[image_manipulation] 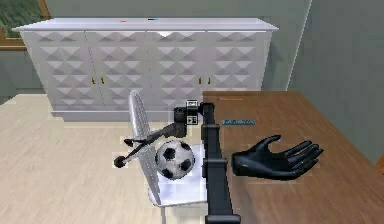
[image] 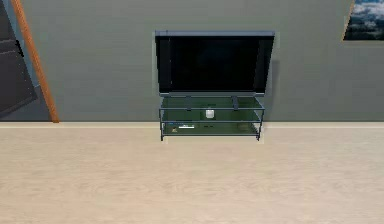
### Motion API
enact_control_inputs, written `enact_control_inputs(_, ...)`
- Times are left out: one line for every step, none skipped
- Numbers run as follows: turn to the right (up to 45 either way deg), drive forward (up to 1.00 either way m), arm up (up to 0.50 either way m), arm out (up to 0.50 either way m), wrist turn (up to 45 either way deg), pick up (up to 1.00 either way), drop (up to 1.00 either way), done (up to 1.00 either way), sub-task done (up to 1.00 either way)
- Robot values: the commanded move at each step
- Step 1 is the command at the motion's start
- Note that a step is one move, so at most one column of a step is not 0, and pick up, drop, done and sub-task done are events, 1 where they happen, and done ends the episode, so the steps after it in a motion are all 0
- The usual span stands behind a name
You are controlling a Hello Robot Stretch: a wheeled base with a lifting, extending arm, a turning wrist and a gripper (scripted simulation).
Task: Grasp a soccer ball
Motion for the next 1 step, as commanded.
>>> enact_control_inputs(0.0, 0.00, 0.00, 0.00, 45.0, 0.00, 0.00, 0.00, 0.00)
